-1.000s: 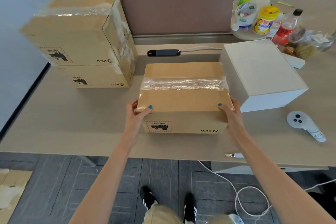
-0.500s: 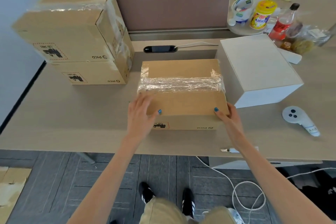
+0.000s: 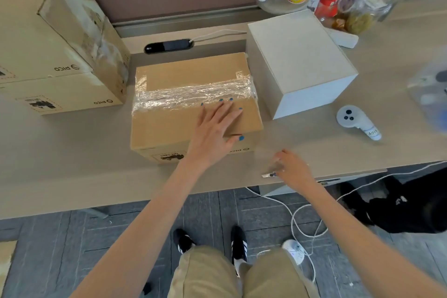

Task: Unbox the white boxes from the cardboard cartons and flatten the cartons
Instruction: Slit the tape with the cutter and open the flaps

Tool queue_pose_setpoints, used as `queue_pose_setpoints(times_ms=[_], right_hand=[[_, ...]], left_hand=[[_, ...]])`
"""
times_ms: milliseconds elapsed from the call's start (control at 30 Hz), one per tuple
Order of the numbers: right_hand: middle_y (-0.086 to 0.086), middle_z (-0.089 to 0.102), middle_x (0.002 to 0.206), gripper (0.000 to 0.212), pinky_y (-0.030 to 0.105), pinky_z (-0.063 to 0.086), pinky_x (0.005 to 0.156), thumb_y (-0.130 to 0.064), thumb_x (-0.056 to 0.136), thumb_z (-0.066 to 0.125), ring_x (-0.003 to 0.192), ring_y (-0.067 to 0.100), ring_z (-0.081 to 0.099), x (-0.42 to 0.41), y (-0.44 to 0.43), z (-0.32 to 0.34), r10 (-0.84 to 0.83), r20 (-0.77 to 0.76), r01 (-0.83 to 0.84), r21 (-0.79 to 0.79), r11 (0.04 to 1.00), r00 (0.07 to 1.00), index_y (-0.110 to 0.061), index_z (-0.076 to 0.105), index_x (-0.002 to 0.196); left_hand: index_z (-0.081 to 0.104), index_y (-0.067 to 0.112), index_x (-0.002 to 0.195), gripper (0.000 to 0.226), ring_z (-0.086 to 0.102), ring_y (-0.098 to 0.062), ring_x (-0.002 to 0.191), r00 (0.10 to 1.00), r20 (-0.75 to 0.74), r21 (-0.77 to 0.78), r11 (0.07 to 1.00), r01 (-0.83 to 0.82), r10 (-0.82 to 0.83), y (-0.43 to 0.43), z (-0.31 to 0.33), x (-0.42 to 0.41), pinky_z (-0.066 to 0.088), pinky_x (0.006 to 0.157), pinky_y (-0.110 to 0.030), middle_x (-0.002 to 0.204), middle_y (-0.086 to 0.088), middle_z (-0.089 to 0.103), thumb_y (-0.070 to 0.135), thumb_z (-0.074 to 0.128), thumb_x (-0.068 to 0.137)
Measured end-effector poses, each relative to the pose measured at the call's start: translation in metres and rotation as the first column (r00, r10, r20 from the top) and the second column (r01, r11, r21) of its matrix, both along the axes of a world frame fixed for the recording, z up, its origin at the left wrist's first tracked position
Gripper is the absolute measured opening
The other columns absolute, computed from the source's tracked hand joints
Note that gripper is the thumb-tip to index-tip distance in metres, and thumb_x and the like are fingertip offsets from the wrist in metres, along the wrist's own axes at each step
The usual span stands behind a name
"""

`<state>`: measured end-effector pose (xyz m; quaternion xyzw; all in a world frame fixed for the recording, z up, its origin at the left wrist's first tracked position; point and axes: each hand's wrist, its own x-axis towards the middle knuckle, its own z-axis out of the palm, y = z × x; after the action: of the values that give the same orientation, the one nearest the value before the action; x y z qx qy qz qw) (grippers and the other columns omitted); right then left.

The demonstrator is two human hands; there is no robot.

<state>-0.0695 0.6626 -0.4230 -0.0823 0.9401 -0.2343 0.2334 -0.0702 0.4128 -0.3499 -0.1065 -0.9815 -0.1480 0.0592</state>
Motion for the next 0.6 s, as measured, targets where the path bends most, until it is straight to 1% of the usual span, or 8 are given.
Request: queue_pose_setpoints(times_ms=[100, 167, 233, 300, 367, 467, 533, 600], right_hand=[[0.004, 0.054, 0.101, 0.020, 0.032, 0.041, 0.071, 0.000, 0.077, 0.067, 0.090, 0.026, 0.055, 0.007, 0.012, -0.009, 0.046, -0.089, -0.043, 0.045, 0.998, 0.995, -0.009, 0.065, 0.095], [0.005, 0.055, 0.096, 0.018, 0.030, 0.034, 0.063, 0.002, 0.076, 0.067, 0.083, 0.027, 0.055, 0.011, 0.015, -0.014, 0.072, -0.144, -0.062, 0.074, 0.995, 0.987, -0.009, 0.066, 0.091], [0.008, 0.056, 0.092, 0.013, 0.029, 0.029, 0.061, 0.002, 0.079, 0.065, 0.078, 0.030, 0.054, 0.010, 0.013, -0.016, 0.097, -0.180, -0.082, 0.091, 0.992, 0.979, -0.006, 0.065, 0.089], [0.011, 0.056, 0.094, 0.012, 0.030, 0.031, 0.063, -0.001, 0.084, 0.062, 0.079, 0.032, 0.055, 0.009, 0.011, -0.016, 0.099, -0.187, -0.082, 0.097, 0.992, 0.977, -0.004, 0.062, 0.095], [0.008, 0.054, 0.099, 0.014, 0.030, 0.033, 0.065, -0.003, 0.089, 0.057, 0.083, 0.029, 0.053, 0.007, 0.007, -0.014, 0.033, -0.179, -0.023, 0.057, 0.998, 0.983, -0.004, 0.059, 0.102], [0.005, 0.050, 0.100, 0.009, 0.031, 0.035, 0.065, -0.008, 0.093, 0.051, 0.082, 0.024, 0.049, 0.000, -0.003, -0.005, -0.114, -0.138, 0.106, -0.067, 0.992, 0.984, -0.006, 0.055, 0.101], [0.005, 0.052, 0.100, 0.009, 0.034, 0.038, 0.067, -0.012, 0.096, 0.047, 0.084, 0.025, 0.052, -0.009, -0.013, 0.001, -0.201, -0.088, 0.187, -0.144, 0.972, 0.976, -0.006, 0.054, 0.100], [0.005, 0.054, 0.102, 0.010, 0.032, 0.040, 0.071, -0.013, 0.098, 0.045, 0.085, 0.021, 0.053, -0.019, -0.024, 0.010, -0.273, -0.036, 0.256, -0.249, 0.934, 0.961, -0.009, 0.054, 0.101]], left_hand=[[0.039, 0.028, 0.150, 0.071, 0.020, -0.023, 0.150, 1.000, -0.014, -0.002, 1.000, 0.005, -0.005, 0.007, -0.003, -0.005, 0.009, 0.123, -0.052, 0.160, -0.001, 0.030, 0.043, 0.068, 0.087], [0.039, 0.029, 0.149, 0.070, 0.022, -0.024, 0.149, 0.999, -0.038, -0.024, 1.000, 0.007, -0.008, 0.006, -0.007, -0.004, 0.014, 0.121, -0.053, 0.160, 0.000, 0.032, 0.044, 0.068, 0.087], [0.039, 0.030, 0.149, 0.068, 0.025, -0.024, 0.148, 0.998, -0.056, -0.049, 0.999, 0.020, -0.022, 0.003, -0.009, -0.003, 0.018, 0.120, -0.053, 0.159, 0.000, 0.034, 0.047, 0.063, 0.088], [0.039, 0.030, 0.148, 0.064, 0.029, -0.025, 0.147, 0.996, -0.075, -0.076, 0.996, 0.042, -0.048, -0.001, -0.008, -0.005, 0.021, 0.118, -0.053, 0.157, 0.000, 0.036, 0.052, 0.053, 0.089], [0.039, 0.030, 0.148, 0.063, 0.031, -0.026, 0.146, 0.994, -0.087, -0.108, 0.992, 0.063, -0.073, -0.004, -0.008, -0.008, 0.024, 0.117, -0.053, 0.157, 0.001, 0.037, 0.055, 0.046, 0.090], [0.039, 0.030, 0.149, 0.064, 0.029, -0.025, 0.146, 0.993, -0.080, -0.130, 0.989, 0.073, -0.084, -0.007, -0.009, -0.009, 0.024, 0.117, -0.052, 0.158, 0.002, 0.036, 0.056, 0.045, 0.091], [0.038, 0.029, 0.149, 0.064, 0.028, -0.025, 0.147, 0.995, -0.060, -0.129, 0.989, 0.072, -0.080, -0.005, -0.009, -0.008, 0.023, 0.117, -0.053, 0.158, 0.002, 0.034, 0.056, 0.044, 0.091], [0.039, 0.029, 0.148, 0.065, 0.025, -0.024, 0.148, 0.997, -0.026, -0.110, 0.992, 0.065, -0.068, -0.003, -0.007, -0.006, 0.020, 0.118, -0.053, 0.159, 0.002, 0.033, 0.057, 0.044, 0.090]])
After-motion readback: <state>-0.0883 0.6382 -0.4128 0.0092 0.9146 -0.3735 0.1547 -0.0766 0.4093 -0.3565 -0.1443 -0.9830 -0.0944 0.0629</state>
